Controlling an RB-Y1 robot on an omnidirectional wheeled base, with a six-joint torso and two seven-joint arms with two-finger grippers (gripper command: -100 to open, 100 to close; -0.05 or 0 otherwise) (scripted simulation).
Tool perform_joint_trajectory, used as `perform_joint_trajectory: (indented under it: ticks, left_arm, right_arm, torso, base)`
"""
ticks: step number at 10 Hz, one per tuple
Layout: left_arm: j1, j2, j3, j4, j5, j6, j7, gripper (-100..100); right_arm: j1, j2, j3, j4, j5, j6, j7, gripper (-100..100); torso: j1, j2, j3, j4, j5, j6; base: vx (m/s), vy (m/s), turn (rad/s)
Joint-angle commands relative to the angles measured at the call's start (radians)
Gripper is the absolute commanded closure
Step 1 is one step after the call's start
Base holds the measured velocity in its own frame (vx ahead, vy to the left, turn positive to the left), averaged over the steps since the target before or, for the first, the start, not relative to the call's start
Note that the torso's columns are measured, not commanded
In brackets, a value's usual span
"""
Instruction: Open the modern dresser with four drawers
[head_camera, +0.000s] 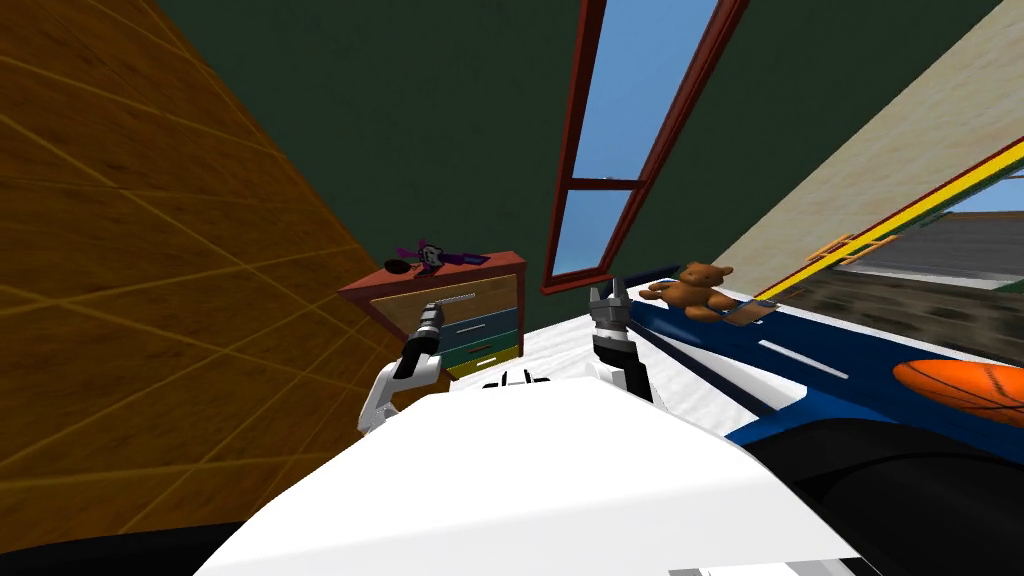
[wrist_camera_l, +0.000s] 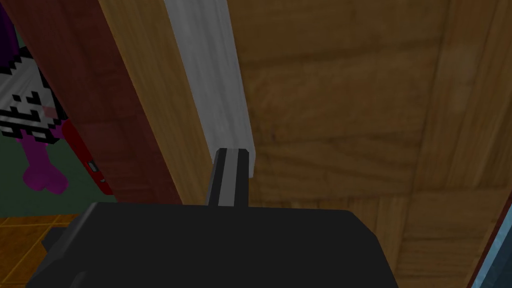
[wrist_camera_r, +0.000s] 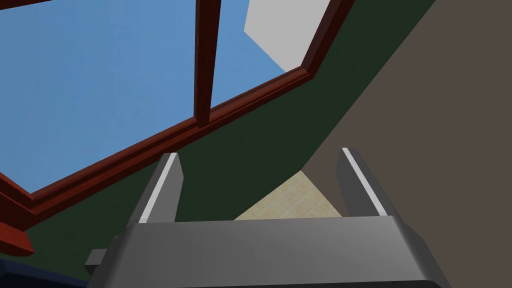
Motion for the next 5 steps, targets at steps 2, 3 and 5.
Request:
perform_joint_trajectory:
  ticks: [2,3,5]
  left_arm:
    - [0.085,0.08,-0.042,-0.057,0.055,-0.052,0.028,100]
    - [0.111,0.103,-0.053,-0.072,0.071,-0.065,0.036,100]
    - [0.122,0.111,-0.058,-0.08,0.076,-0.068,0.038,100]
  right_arm:
    - [0.0,0.0,0.0,0.0,0.0,0.0,0.0,0]
    - [0.0,0.0,0.0,0.0,0.0,0.0,0.0,0]
    - [0.0,0.0,0.0,0.0,0.0,0.0,0.0,0]
  torso:
    - [0.0,0.001,0.001,-0.002,0.002,-0.001]
    - [0.001,0.002,0.002,-0.003,0.003,-0.002]
    - [0.001,0.002,0.002,-0.003,0.003,-0.002]
  base:
    - [0.096,-0.064,0.21]
    - [0.093,-0.061,0.205]
    - [0.063,-0.045,0.133]
